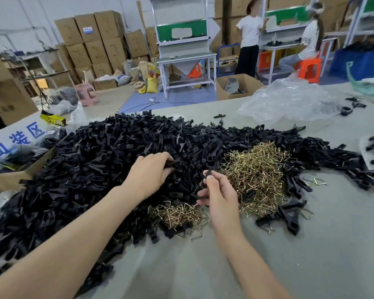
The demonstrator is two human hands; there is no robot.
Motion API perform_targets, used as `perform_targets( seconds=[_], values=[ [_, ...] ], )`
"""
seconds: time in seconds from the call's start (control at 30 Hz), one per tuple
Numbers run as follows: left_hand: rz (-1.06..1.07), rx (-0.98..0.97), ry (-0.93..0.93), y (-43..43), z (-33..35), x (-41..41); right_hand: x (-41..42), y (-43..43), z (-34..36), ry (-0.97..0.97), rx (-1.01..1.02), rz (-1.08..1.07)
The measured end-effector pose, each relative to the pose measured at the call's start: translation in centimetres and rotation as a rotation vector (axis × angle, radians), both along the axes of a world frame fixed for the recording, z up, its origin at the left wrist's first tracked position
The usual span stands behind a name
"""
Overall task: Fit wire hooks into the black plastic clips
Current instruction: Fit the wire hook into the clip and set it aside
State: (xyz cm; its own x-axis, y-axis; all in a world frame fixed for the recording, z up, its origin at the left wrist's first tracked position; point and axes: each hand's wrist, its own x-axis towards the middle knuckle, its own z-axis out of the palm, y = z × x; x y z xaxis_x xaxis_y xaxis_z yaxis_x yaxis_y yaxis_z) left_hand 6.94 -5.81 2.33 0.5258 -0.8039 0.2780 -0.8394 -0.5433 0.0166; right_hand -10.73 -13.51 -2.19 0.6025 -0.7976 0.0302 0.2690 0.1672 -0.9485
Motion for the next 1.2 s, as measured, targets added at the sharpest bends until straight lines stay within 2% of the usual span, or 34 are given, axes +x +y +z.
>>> perform_targets(
  seconds=[0.07, 0.23, 0.3, 0.4, 0.47, 0.53, 0.67, 0.83, 0.97, 1.07, 1.2],
  values=[
    [0.020, -0.142, 0.045, 0.5, 0.0, -0.8, 0.1, -0.1, 0.1, 0.006, 0.051, 0.015],
    [0.078, -0.354, 0.254, 1.2, 0.3, -2.0, 0.1, -0.5, 0.4, -0.057, 0.144, 0.039],
    [0.079, -0.527, 0.320, 1.5, 0.7, -2.9, 0.0, -0.7, 0.3, -0.066, 0.150, 0.057],
    [0.089, -0.855, 0.601, 2.5, 0.1, -5.8, 0.1, -0.8, 0.3, -0.059, 0.147, 0.116],
    [0.095, -0.986, 0.839, 3.2, -1.4, -8.1, 0.2, -0.7, 0.2, -0.056, 0.145, 0.172],
    [0.090, -1.010, 0.995, 3.8, -2.7, -9.9, 0.2, -0.5, 0.0, -0.061, 0.149, 0.229],
    [0.021, -1.081, 1.124, 3.9, -3.3, -10.5, 0.2, -0.4, -0.2, -0.061, 0.179, 0.268],
    [-0.022, -0.945, 0.832, 5.0, -3.8, -10.0, 0.1, 0.0, -0.3, -0.056, 0.209, 0.283],
    [0.021, -0.938, 0.871, 5.3, -3.8, -9.9, 0.0, 0.1, -0.5, -0.066, 0.217, 0.309],
    [0.036, -1.016, 1.037, 5.1, -3.4, -10.2, -0.1, 0.3, -0.7, -0.062, 0.184, 0.306],
    [0.060, -1.189, 1.469, 5.0, -2.7, -10.1, -0.2, 0.8, -0.9, -0.040, 0.098, 0.304]
  ],
)
